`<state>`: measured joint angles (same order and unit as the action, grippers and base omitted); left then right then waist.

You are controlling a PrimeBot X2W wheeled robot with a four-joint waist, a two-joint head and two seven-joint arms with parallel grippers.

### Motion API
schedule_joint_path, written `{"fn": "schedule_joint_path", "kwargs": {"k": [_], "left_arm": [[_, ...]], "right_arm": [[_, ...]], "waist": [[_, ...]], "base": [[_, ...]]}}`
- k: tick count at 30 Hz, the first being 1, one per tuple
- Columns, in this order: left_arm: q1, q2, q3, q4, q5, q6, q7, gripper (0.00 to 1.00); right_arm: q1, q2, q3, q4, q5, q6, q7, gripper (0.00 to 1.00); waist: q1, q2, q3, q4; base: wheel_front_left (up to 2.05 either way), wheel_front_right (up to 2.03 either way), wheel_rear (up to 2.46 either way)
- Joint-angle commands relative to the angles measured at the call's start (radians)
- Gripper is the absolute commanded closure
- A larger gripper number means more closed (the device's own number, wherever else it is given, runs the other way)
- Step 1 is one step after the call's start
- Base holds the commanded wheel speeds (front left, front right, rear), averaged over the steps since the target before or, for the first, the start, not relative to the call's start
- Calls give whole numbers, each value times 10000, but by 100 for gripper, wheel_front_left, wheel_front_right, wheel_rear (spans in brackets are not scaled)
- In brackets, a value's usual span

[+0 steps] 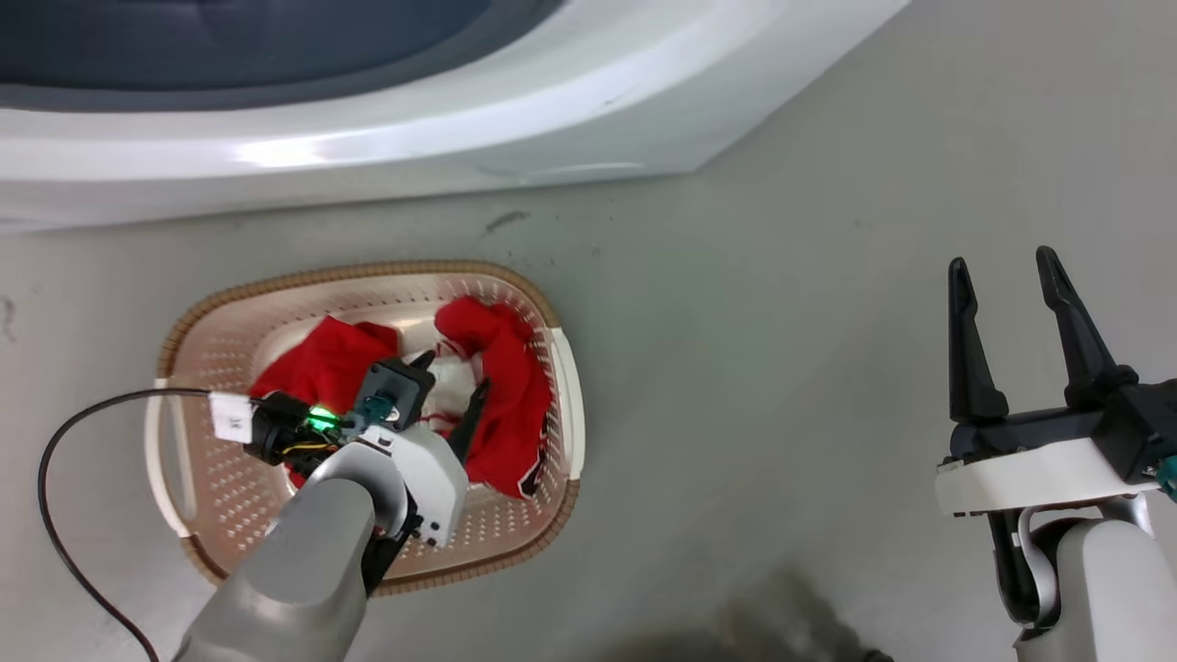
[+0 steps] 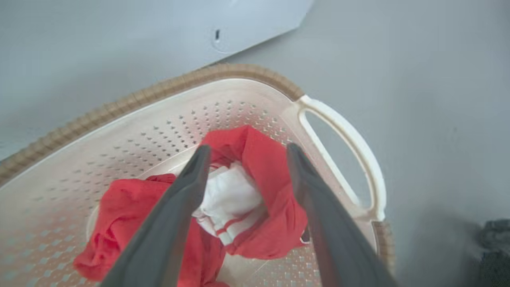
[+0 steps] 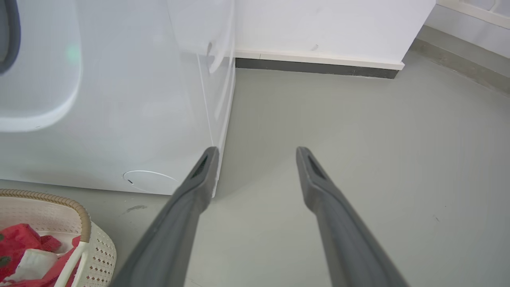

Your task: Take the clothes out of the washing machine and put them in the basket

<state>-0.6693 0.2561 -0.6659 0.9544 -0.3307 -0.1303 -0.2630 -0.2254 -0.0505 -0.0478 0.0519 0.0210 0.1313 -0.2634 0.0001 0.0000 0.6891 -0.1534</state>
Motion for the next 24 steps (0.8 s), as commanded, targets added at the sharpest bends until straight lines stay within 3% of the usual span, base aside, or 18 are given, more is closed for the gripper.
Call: {"fn": "schedule_joint_path", "kwargs": {"k": [1,14,24], "left_arm": [[278,-56,349,-367,-174,52,-25,0],[2161,-24,3120,-4321,533,61,-26,0],[4139,-565,5477,-7200,1391,754,-25,0]], "right_arm": [[-62,4,-56,61,-43,-11,-20,0],[548,3,-510,549,-365,-11,-20,0],[1405,1,-524,464,-232,-11,-20,0]], "waist": [[-1,0,-480,217],[-1,0,-3269,1306],[-1,0,-5192,2037]], "base": [[0,0,0],[0,0,0],[0,0,0]]}}
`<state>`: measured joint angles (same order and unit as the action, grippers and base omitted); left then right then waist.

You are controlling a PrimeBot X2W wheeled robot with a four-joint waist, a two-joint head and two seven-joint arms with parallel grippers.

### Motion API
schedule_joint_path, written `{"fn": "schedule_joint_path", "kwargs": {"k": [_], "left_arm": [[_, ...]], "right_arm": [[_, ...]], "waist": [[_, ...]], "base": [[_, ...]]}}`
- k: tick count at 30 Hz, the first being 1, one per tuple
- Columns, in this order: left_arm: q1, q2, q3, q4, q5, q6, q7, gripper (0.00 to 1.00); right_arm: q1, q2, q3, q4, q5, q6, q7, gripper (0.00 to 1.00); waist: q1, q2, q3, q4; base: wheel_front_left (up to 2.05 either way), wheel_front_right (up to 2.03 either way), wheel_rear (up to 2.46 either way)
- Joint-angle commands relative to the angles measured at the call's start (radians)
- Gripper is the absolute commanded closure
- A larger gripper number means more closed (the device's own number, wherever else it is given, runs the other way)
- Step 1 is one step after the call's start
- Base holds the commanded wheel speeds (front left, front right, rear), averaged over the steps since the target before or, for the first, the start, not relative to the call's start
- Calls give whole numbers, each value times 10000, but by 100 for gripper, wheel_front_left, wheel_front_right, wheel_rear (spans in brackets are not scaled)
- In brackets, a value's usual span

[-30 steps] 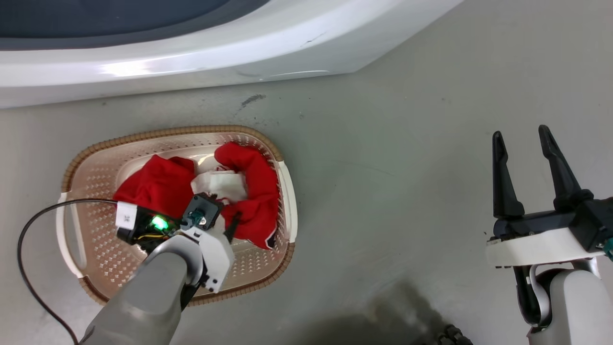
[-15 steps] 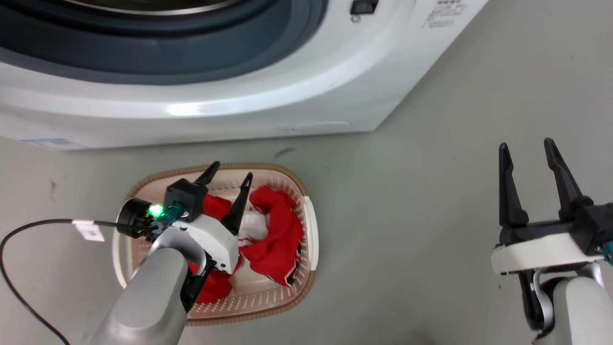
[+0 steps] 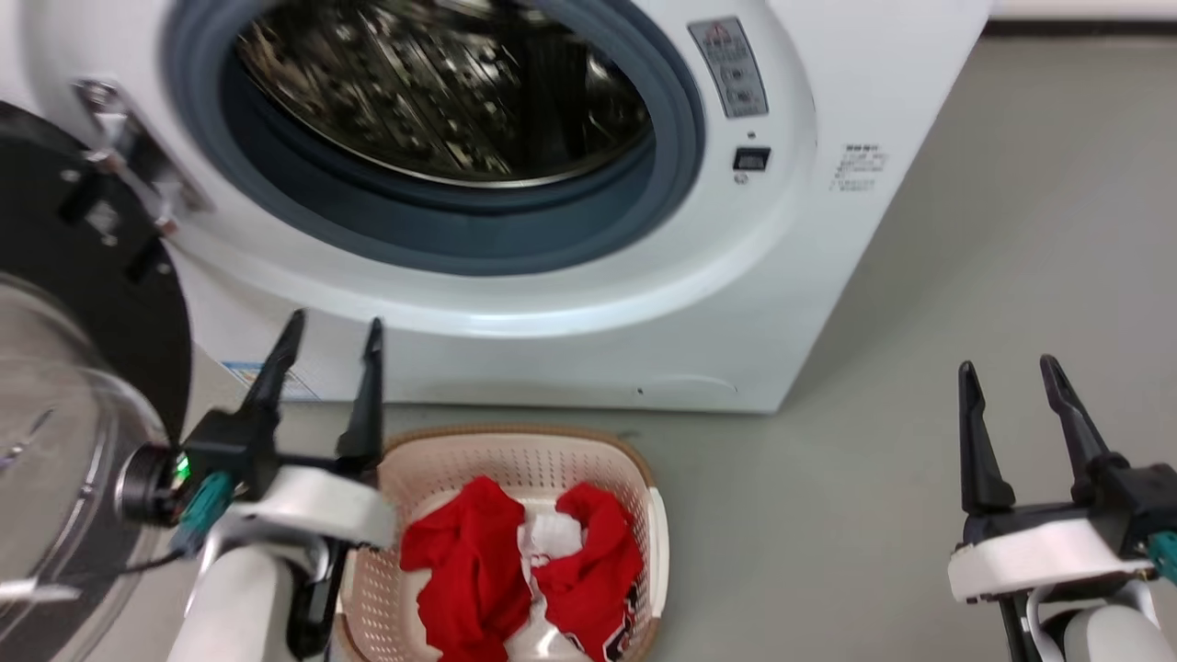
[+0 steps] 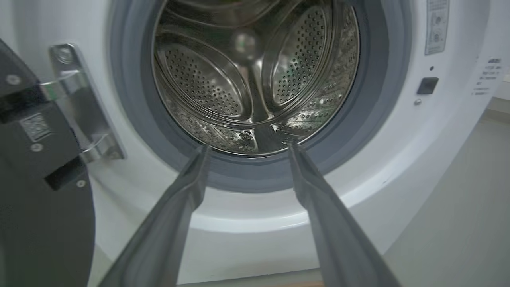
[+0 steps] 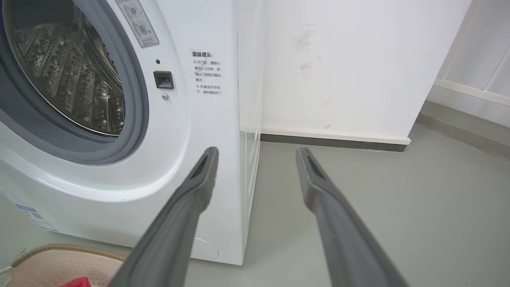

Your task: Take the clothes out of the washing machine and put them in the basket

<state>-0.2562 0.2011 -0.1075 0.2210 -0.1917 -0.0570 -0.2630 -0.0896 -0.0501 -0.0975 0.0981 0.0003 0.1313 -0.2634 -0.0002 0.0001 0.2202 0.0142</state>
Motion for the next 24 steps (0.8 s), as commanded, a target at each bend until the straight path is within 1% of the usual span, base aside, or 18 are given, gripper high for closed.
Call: {"fn": "schedule_joint_path", "kwargs": {"k": [1,6,11,16,20,24], "left_arm": [[268,-113,130,-154,55,63,-26,0],[1610,-583,1034,-1358,429,207,-26,0],[2788,-1001,1448,-1850,815,224,-26,0],[3555,-1252,1190,-1908,1322,286,-26,0],[3717,-1319,985,-1962,1601,397,-26,0],[3672,-1372,983,-2033,1593,489,-26,0]], "right_arm": [[183,-1,9,-74,30,-11,-20,0],[873,-1,158,-426,192,-11,-18,0],[1465,-1,319,-670,393,-11,-20,0],[1911,-3,418,-751,522,-11,-20,0],[1985,-1,467,-757,597,-11,-20,0],[1919,-1,495,-766,608,-11,-20,0]], "waist": [[2,-1,-639,389],[2,-1,-1306,486],[2,-1,-1807,384],[2,-1,-2129,221],[2,-1,-2170,135],[2,-1,-2167,71]], "base": [[0,0,0],[0,0,0],[0,0,0],[0,0,0],[0,0,0],[0,0,0]]}}
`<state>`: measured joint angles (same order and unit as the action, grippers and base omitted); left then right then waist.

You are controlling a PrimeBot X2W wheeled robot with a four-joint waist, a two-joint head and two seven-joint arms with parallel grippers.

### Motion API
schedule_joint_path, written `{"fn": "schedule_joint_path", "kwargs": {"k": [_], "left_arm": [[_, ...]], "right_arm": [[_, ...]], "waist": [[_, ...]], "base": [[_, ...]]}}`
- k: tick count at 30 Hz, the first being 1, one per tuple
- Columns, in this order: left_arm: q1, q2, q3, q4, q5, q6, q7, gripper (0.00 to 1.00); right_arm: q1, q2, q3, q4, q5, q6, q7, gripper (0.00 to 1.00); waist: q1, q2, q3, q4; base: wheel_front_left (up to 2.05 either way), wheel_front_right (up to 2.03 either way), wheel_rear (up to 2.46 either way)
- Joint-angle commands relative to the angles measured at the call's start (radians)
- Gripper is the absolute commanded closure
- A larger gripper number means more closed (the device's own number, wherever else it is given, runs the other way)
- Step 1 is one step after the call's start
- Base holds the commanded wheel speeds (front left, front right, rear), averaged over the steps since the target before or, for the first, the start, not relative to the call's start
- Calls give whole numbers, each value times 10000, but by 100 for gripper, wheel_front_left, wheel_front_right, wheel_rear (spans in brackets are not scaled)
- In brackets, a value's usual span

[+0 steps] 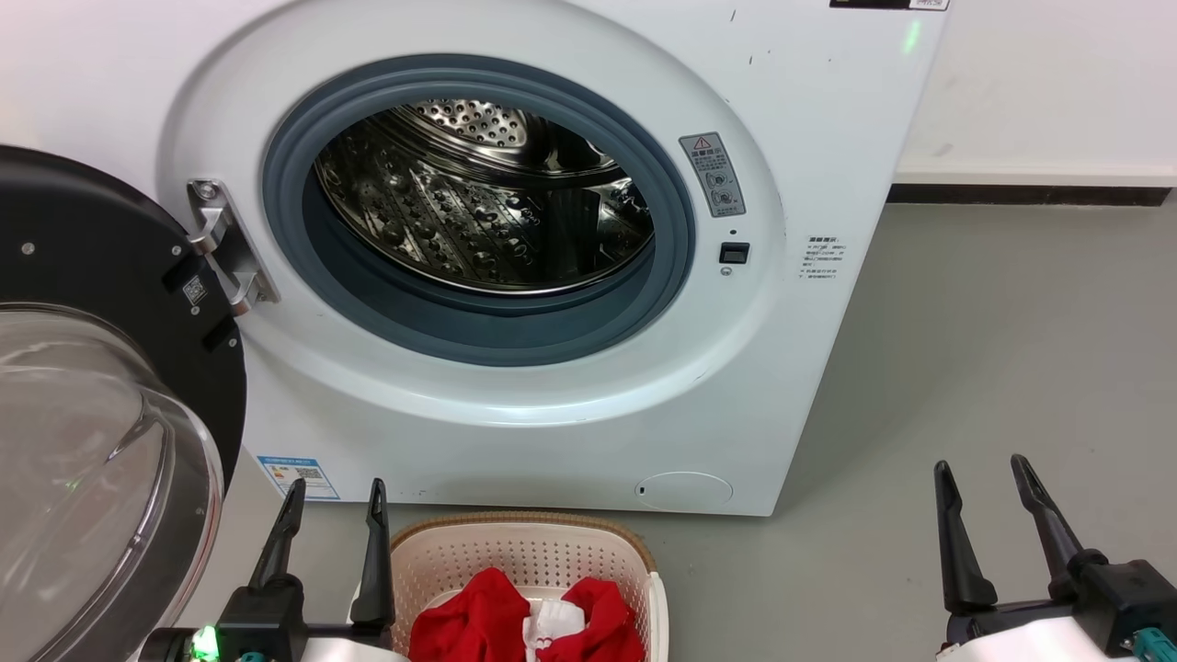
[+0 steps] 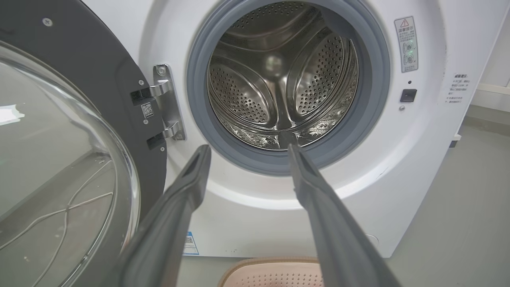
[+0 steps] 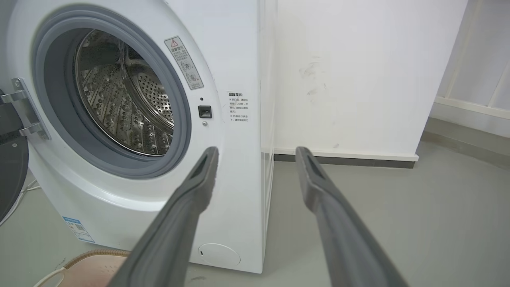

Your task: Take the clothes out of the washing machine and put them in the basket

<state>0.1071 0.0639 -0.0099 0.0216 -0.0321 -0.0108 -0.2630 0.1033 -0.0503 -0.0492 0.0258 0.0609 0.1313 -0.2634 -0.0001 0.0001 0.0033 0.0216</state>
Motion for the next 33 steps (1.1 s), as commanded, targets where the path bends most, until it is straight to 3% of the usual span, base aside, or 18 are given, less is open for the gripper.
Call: {"fn": "schedule_joint_path", "kwargs": {"k": [1,22,23,26,33], "left_arm": [[31,-4,12,-42,12,14,-26,0],[-60,-67,273,-105,120,124,-26,0],[-41,-69,238,-35,55,89,2,100],[-19,-89,244,246,-114,63,89,100],[-278,-92,389,486,-1652,-62,500,100]], "right_arm": [[-39,1,13,-42,-3,-11,-20,0],[-193,1,0,121,-192,-11,-20,0],[-56,2,-15,129,-103,0,0,100],[43,13,19,326,44,0,18,100],[-159,-66,43,479,1673,-1,314,100]], "waist": [[1,-1,2,-16],[1,-1,57,-12],[1,-1,55,-11],[2,-1,54,-13],[2,-1,51,-23]], "base": [[0,0,0],[0,0,0],[0,0,0],[0,0,0],[0,0,0]]}}
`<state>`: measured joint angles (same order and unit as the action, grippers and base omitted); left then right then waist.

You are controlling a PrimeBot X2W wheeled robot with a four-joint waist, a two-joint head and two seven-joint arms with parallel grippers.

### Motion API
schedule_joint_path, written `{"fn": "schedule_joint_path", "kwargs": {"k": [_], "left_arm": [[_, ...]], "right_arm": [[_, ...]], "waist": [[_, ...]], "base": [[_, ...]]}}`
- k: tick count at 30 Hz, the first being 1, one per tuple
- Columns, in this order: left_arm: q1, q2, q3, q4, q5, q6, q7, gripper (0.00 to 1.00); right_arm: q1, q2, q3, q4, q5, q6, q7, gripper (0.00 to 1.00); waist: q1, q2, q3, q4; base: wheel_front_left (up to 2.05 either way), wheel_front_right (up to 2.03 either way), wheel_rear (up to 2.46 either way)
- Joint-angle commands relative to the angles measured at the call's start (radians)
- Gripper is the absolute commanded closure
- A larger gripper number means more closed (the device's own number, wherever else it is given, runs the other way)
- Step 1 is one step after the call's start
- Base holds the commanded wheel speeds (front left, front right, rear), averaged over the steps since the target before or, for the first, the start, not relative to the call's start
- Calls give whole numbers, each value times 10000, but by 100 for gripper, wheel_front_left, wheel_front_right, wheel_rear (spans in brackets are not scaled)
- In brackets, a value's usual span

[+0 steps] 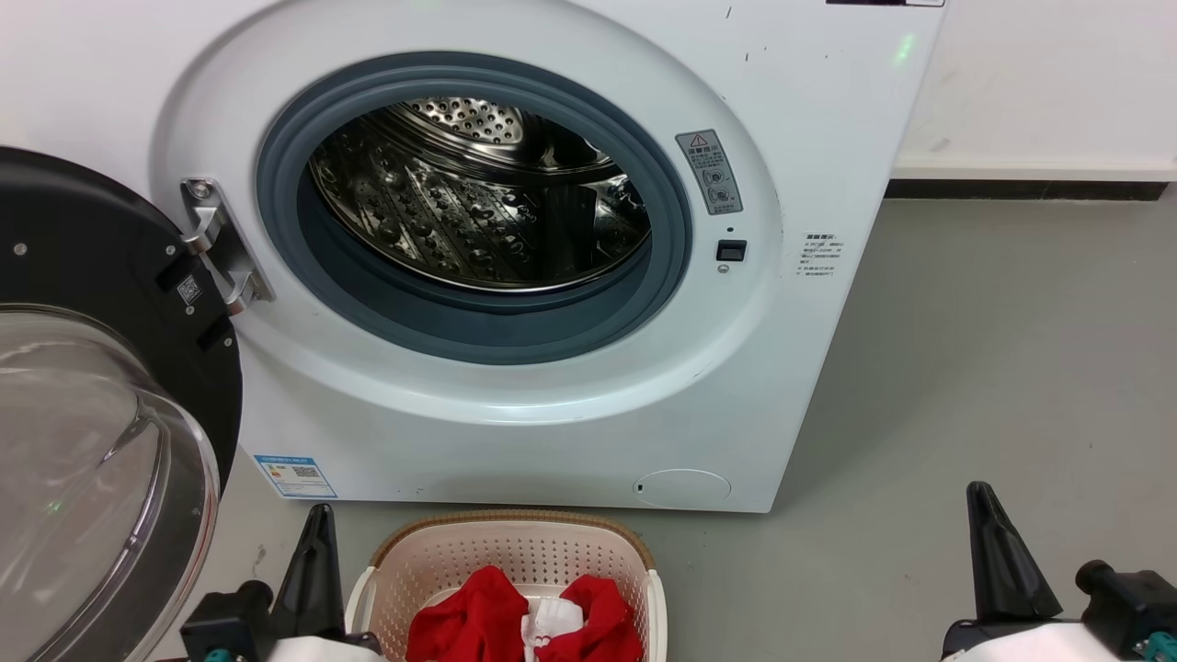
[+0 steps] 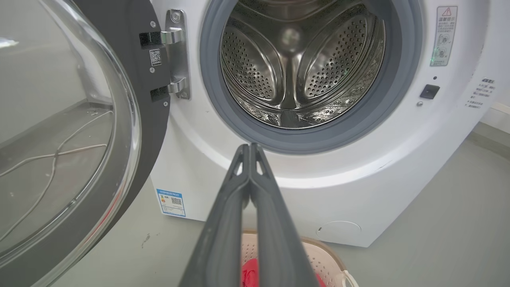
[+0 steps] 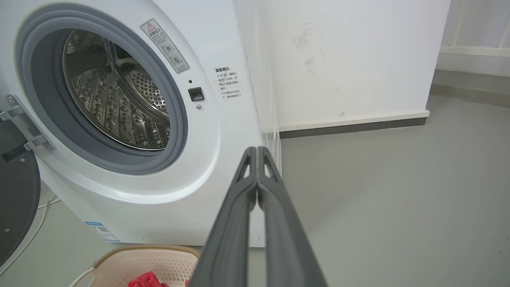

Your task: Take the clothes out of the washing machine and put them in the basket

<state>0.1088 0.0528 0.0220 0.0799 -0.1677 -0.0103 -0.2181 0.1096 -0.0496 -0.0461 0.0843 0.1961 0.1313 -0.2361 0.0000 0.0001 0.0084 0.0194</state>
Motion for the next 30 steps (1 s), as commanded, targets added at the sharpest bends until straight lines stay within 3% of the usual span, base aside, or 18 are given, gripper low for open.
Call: {"fn": "schedule_joint_path", "kwargs": {"k": [1,30], "left_arm": [[-317,18,78,-79,-506,-83,95,100],[-970,4,351,486,-5443,-488,1203,100]], "right_arm": [[-257,-86,16,-78,539,-1,85,100],[-972,-260,24,510,5574,-2,1089,100]], "waist": [[0,-1,-1,-3],[0,-1,-13,-50]], "base": [[0,0,0],[0,0,0]]}}
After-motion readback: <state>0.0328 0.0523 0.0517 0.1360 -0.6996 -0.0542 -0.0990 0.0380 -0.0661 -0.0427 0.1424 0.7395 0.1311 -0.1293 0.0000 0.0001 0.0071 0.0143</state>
